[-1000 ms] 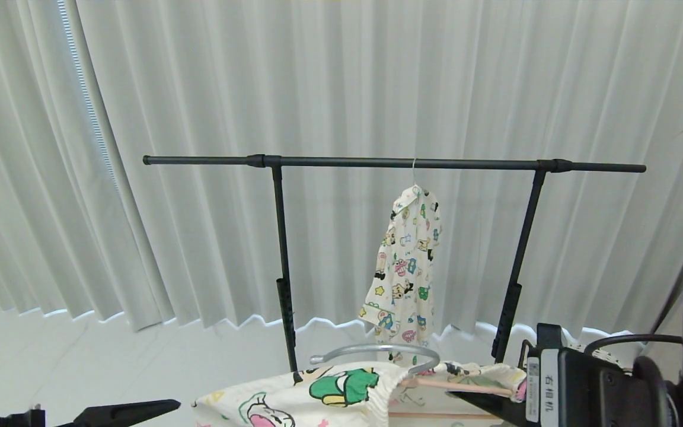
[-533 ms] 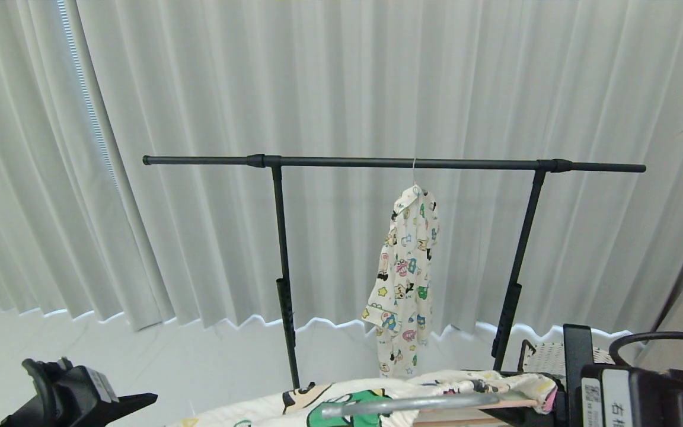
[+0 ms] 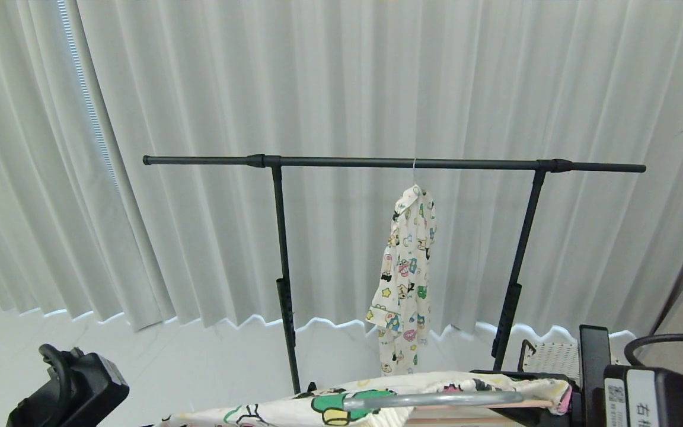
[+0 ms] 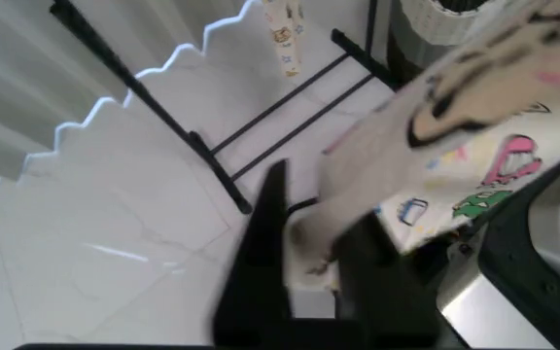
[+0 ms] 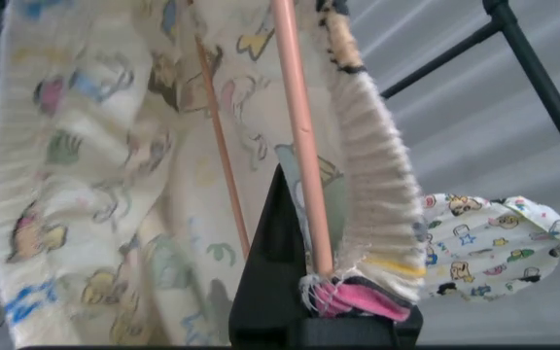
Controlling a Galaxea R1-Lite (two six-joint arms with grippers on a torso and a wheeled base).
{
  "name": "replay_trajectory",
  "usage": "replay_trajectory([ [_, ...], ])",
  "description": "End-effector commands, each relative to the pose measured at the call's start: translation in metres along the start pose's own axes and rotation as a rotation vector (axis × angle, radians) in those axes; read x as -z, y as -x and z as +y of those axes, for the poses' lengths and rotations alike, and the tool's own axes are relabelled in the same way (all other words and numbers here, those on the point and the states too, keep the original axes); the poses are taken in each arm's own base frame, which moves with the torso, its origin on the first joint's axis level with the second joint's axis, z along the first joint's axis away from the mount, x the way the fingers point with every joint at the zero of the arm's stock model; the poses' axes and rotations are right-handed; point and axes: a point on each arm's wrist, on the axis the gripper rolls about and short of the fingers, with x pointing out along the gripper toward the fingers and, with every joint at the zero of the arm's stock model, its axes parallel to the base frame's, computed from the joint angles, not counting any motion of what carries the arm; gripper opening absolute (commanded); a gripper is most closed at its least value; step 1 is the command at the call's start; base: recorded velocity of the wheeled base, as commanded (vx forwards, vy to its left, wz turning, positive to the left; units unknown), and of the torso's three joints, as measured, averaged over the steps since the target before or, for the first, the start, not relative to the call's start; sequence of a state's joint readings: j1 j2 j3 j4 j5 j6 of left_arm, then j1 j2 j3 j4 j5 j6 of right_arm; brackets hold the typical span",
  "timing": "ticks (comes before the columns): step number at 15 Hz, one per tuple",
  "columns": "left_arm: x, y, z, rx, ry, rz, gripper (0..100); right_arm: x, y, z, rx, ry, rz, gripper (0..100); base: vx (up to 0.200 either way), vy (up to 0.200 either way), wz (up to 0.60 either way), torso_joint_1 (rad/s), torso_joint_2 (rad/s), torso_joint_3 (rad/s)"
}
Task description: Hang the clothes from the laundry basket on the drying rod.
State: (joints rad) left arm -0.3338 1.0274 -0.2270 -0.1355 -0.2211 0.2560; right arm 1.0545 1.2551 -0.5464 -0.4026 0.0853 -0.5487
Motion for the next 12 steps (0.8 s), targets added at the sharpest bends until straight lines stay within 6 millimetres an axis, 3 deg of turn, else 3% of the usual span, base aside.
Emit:
replay_trajectory([
  [1,0.003,-0.002,0.013,-0.084,0.072,0.036,0,0.004,0.005,0.0,0.011,-0.013,0.007,0,0.0,0.0,0.0,0.0,0.0,0.0],
  [8,-0.004,0.0,0.015,-0.109,0.057,-0.027,0,0.008,0.007,-0.003,0.049,-0.05,0.028,0,0.0,0.0,0.0,0.0,0.0,0.0],
  [9,-0.008,0.001,0.016,-0.114,0.05,-0.049,100,0.008,0.007,-0.004,0.066,-0.051,0.035,0,0.0,0.0,0.0,0.0,0.0,0.0],
  [12,-0.021,0.006,0.019,-0.14,0.03,-0.126,100,0.016,0.017,-0.012,0.145,-0.074,0.067,0,0.0,0.0,0.0,0.0,0.0,0.0],
])
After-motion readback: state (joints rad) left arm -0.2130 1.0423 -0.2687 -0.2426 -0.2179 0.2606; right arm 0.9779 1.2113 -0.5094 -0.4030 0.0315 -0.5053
